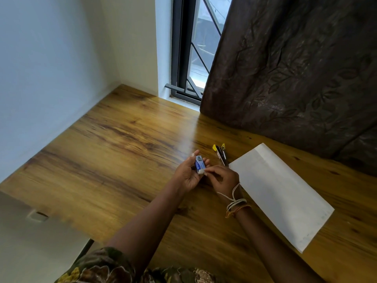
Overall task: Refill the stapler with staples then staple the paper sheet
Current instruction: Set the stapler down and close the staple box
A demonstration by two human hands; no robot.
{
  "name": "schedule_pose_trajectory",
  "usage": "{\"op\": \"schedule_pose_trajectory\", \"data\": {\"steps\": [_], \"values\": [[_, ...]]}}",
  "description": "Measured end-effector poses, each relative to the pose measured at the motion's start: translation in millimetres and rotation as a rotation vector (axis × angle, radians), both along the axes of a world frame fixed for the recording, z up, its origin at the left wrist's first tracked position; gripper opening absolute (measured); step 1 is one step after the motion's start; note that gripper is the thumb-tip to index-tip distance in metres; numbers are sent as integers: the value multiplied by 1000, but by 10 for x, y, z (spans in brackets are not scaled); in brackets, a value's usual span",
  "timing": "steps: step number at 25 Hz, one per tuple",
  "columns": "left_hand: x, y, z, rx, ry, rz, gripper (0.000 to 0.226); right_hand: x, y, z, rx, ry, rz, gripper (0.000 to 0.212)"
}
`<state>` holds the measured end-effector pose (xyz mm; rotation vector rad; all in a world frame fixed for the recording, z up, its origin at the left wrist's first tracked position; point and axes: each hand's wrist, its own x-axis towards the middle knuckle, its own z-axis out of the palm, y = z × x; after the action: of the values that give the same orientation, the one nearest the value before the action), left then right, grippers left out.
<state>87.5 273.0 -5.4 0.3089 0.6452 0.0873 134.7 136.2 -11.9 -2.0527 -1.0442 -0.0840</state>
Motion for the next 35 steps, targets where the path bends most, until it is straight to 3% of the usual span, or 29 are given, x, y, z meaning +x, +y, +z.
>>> {"op": "schedule_pose_trajectory", "data": {"steps": [11, 21, 26, 28, 31, 35], "values": [[-12, -42, 1, 33, -3, -13, 27, -2, -29, 30, -92, -189, 37, 19], [-16, -30, -44, 61, -38, -52, 27, -4, -34, 38, -135, -200, 45, 15], [-20, -28, -59, 72, -44, -97, 28, -24, 0, -3, -152, -133, -50, 11], [-25, -32, -63, 70, -53, -111, 28, -16, 25, -5, -140, -74, -100, 17], [-35, -21, -76, 125, -81, -176, 32, 53, 73, 29, -133, -51, -80, 43], [24, 9, -114, 395, 34, -284, 37, 181, 115, 103, -252, 51, 49, 59]]}}
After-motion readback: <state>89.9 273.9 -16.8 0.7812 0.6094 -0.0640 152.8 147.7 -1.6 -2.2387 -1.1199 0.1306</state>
